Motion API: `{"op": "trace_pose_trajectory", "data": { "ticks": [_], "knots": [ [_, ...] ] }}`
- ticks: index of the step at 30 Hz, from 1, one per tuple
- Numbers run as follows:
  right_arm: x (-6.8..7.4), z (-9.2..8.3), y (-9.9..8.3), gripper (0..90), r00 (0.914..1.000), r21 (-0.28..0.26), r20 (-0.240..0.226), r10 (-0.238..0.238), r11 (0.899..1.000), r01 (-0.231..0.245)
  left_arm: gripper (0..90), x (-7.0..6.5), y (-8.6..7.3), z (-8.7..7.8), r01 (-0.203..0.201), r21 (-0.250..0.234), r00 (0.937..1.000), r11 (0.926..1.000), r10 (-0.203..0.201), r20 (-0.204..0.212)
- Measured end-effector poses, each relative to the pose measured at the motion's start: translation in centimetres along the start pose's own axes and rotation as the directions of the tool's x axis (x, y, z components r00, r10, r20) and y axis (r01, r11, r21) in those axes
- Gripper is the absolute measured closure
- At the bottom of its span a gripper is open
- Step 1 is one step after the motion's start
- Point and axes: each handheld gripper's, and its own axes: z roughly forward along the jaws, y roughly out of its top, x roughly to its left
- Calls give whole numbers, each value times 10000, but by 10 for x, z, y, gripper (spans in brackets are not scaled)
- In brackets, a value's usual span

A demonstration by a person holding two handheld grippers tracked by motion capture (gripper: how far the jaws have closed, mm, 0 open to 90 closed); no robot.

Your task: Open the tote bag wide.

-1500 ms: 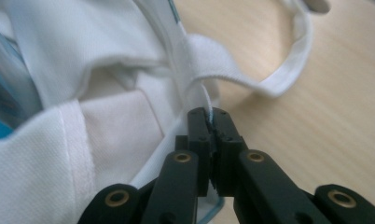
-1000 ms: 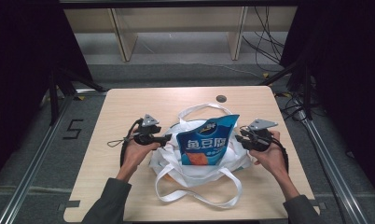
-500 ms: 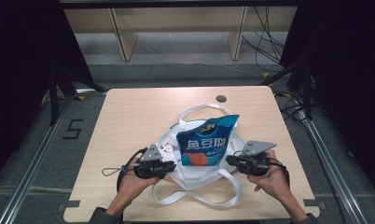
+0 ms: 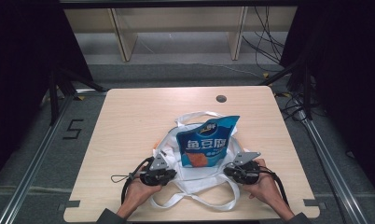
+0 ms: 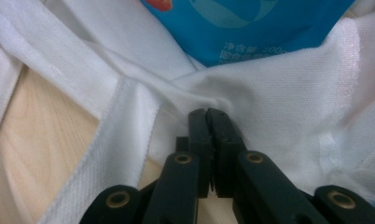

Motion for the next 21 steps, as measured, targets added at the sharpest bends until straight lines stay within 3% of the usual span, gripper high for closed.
{"op": "trace_pose_trajectory", "data": {
  "ticks": [1, 3, 6, 7, 9, 10, 11, 12, 13, 14, 16, 17, 19, 21],
  "knots": [
    [-1, -2, 1, 887, 10000, 121, -10, -94, 9999, 95, 842, 2, 1, -2, 2, -14, 10000, 10000, -2, -1],
    [-2, -4, 3, 850, 9999, -322, -116, 38, 9995, -42, 801, 4, 6, -9, 416, -666, 9990, 9969, -406, 159],
    [-7, -24, 12, 846, 9998, -1253, 181, 130, 9921, -106, 757, 9, 20, -29, 495, -1698, 9981, 9842, -552, -289],
    [-12, -33, 19, 852, 9987, -1844, 506, 25, 9828, 69, 753, 15, 25, -34, 371, -1918, 9976, 9807, -476, -508],
    [-15, -33, 22, 850, 9974, -1985, 720, 48, 9801, 97, 754, 28, 32, -37, 677, -2201, 9917, 9731, -897, -915],
    [-17, -30, 24, 844, 9973, -1840, 644, 341, 9827, -217, 756, 36, 33, -36, 509, -2124, 9893, 9759, -783, -1227],
    [-22, -25, 24, 844, 9972, -1729, 705, 229, 9849, -104, 756, 43, 33, -32, 450, -1908, 9836, 9806, -769, -1634],
    [-24, -18, 23, 847, 9957, -1472, 826, 428, 9886, -303, 756, 52, 32, -28, 241, -1441, 9787, 9893, -528, -1985],
    [-29, -12, 21, 852, 9935, -1057, 1119, 190, 9944, -71, 771, 60, 28, -21, 528, -1524, 9796, 9869, -808, -1838],
    [-33, -4, 17, 868, 9915, -662, 1282, 218, 9977, -134, 788, 67, 25, -13, 877, -1493, 9800, 9849, -1122, -1644],
    [-40, 9, 7, 879, 9900, -58, 1392, 247, 9997, -241, 819, 75, 19, 2, 789, -995, 9819, 9919, -946, -1639],
    [-43, 11, 4, 882, 9926, -90, 1144, 413, 9991, -405, 822, 76, 18, 10, 898, -839, 9805, 9924, -1029, -1673],
    [-43, 14, 3, 887, 9909, -334, 1204, 594, 9979, -557, 852, 77, 19, 18, 592, -721, 9804, 9956, -716, -1835],
    [-41, 15, 4, 890, 9896, -295, 1397, 353, 9991, -315, 867, 76, 21, 20, 569, -468, 9796, 9973, -649, -1904]
  ]
}}
